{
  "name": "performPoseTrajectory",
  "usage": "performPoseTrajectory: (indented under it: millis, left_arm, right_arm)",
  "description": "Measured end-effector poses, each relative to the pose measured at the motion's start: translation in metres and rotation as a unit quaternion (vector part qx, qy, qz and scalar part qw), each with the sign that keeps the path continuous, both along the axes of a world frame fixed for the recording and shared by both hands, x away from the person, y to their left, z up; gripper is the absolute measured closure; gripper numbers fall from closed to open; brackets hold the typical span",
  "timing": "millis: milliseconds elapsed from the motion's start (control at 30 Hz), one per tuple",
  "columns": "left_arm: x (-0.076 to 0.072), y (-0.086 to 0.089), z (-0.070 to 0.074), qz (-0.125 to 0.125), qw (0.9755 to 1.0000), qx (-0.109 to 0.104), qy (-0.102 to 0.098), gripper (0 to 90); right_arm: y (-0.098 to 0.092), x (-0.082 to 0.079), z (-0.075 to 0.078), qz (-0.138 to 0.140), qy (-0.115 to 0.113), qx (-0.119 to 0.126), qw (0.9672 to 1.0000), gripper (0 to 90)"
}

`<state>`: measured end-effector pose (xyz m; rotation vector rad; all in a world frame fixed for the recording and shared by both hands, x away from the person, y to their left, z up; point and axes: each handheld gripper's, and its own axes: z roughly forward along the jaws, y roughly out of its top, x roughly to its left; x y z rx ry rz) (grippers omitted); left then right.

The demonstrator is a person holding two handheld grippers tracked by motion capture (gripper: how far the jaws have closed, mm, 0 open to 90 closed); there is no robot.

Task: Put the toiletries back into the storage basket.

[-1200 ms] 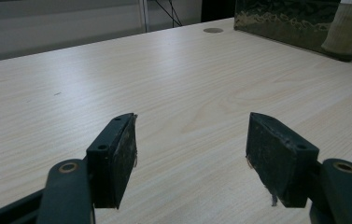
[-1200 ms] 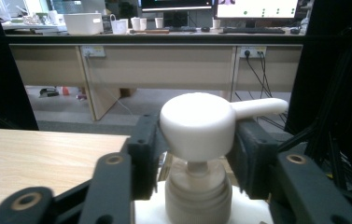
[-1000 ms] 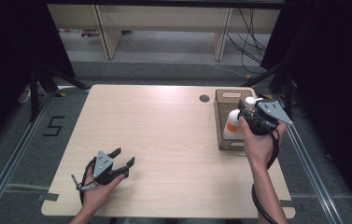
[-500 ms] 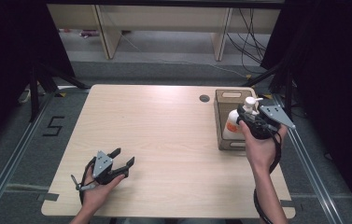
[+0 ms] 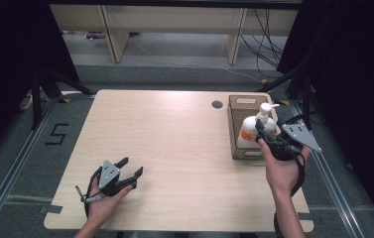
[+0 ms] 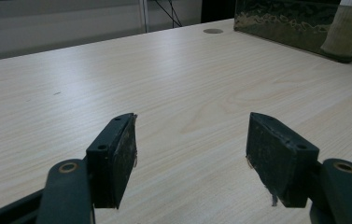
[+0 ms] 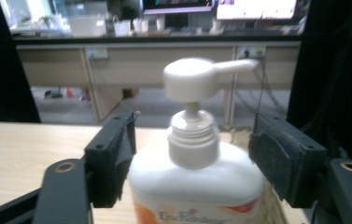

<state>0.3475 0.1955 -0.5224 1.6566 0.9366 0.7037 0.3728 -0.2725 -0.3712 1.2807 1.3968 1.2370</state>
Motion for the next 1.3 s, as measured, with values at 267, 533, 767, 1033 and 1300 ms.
performPoseTrajectory:
  millis: [267,533,767,1033,1300]
  left_arm:
    - [0.0,0.0,0.0,0.001,1.0,0.001,0.0,32.9]
    - [0.0,0.0,0.0,0.001,1.0,0.001,0.001,32.9]
    - [0.0,0.0,0.0,0.002,1.0,0.001,0.003,32.8]
    - [-0.001,-0.001,0.0,0.006,1.0,0.002,0.006,32.8]
    - [0.0,0.0,0.0,0.002,1.0,-0.003,0.006,32.7]
  right_arm:
    - [-0.016,-0.022,-0.012,0.007,0.006,0.007,0.9999,35.9]
    - [-0.028,-0.043,-0.044,0.006,0.033,0.015,0.9993,39.6]
    - [-0.031,-0.059,-0.08,0.002,0.045,0.03,0.9985,45.0]
    - [-0.038,-0.068,-0.116,0.009,0.068,0.03,0.9972,46.0]
    - [-0.039,-0.073,-0.129,-0.009,0.079,0.034,0.9963,45.9]
